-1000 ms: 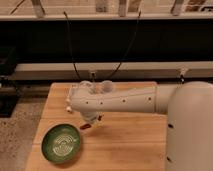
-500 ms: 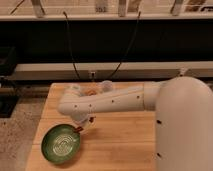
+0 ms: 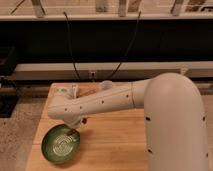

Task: Place the pepper in the ceramic bowl

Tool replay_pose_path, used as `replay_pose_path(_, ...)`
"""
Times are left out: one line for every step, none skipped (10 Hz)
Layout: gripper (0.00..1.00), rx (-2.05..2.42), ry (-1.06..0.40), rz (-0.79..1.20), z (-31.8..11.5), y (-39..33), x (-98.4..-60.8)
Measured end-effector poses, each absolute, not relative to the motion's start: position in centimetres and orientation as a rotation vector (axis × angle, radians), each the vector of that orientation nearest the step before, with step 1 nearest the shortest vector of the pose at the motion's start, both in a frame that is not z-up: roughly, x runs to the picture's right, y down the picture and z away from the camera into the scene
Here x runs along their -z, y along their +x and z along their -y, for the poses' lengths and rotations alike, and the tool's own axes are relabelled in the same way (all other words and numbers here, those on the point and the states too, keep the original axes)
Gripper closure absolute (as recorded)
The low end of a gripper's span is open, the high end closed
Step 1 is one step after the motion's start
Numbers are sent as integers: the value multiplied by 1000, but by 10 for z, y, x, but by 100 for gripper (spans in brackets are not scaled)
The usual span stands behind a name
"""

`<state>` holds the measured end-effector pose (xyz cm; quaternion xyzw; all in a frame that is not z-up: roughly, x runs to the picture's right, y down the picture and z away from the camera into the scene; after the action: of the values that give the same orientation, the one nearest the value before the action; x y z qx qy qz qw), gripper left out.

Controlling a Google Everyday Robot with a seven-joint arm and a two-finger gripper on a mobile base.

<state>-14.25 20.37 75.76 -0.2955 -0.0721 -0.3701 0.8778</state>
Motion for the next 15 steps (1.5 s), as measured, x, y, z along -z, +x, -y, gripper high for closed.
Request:
replay_pose_path(100, 785, -617, 154, -205, -147, -757)
replay_pose_path(100, 791, -618, 154, -206, -149, -756)
replay_pose_path(100, 794, -617, 154, -206, -149, -756)
replay_pose_path(100, 800, -615, 154, -205, -149, -756)
replay_pose_path(100, 810, -615, 156, -206, -153, -755)
replay_pose_path(100, 816, -615, 158, -206, -155, -755)
replay_pose_path(100, 823, -614, 159, -207, -157, -755)
replay_pose_path(100, 830, -613, 160, -207, -158, -754)
replay_pose_path(99, 835, -613, 161, -208, -159, -754)
replay_pose_path(94, 838, -614, 160, -208, -158, -754)
replay_pose_path(84, 841, -614, 160, -207, -158, -754)
replay_pose_path(81, 845, -614, 160, -207, -158, -754)
replay_pose_path(81, 848, -614, 160, -208, -159, -754)
replay_pose_path(77, 851, -614, 160, -208, -159, -754)
replay_pose_path(73, 855, -614, 160, -208, -159, -754)
